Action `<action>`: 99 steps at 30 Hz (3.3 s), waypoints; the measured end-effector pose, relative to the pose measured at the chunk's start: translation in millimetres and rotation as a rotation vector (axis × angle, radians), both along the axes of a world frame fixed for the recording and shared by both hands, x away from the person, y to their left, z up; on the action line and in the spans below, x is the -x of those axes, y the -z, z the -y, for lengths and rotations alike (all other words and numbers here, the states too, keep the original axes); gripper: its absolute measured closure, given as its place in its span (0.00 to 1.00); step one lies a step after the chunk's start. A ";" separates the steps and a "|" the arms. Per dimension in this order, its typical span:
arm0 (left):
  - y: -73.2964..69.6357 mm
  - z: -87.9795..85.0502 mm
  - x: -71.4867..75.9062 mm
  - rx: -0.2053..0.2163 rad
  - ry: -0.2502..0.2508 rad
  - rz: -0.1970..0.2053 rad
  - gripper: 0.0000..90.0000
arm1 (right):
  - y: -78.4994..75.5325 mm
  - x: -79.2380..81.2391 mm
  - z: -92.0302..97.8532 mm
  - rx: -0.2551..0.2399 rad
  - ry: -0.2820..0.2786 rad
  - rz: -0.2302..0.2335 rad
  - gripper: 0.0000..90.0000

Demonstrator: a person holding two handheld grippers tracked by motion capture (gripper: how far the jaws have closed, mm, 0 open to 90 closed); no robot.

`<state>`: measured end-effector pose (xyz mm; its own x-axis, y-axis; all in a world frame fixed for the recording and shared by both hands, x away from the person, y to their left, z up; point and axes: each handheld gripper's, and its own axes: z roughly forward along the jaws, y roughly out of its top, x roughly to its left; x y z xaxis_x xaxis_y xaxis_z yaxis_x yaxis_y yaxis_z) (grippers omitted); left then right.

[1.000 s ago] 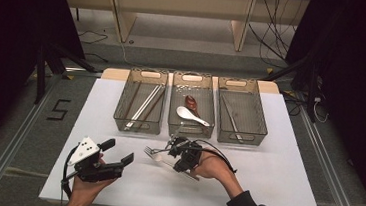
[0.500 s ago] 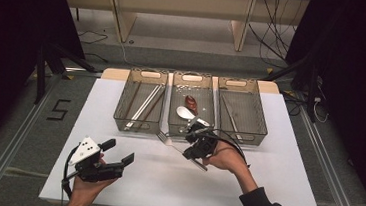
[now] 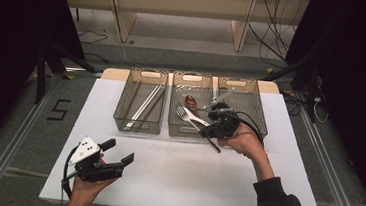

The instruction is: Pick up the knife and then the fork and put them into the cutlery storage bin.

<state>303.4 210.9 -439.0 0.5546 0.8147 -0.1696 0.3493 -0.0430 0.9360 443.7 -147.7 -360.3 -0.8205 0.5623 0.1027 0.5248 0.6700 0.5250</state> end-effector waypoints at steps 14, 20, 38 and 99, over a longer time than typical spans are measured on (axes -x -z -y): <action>-0.1 0.0 -0.3 0.001 -0.001 0.000 0.16 | -12.8 -34.6 45.2 -0.035 0.157 -0.007 0.93; -0.2 0.0 -0.4 0.005 -0.004 -0.001 0.16 | -16.0 -50.6 61.8 -0.035 0.232 -0.010 0.93; 0.0 0.7 -0.5 0.003 0.001 -0.003 0.16 | -8.5 -80.1 90.9 -0.003 0.372 -0.019 0.93; 0.0 0.7 -0.2 0.000 -0.001 -0.004 0.16 | 13.5 -73.1 92.3 -0.058 0.431 0.017 0.59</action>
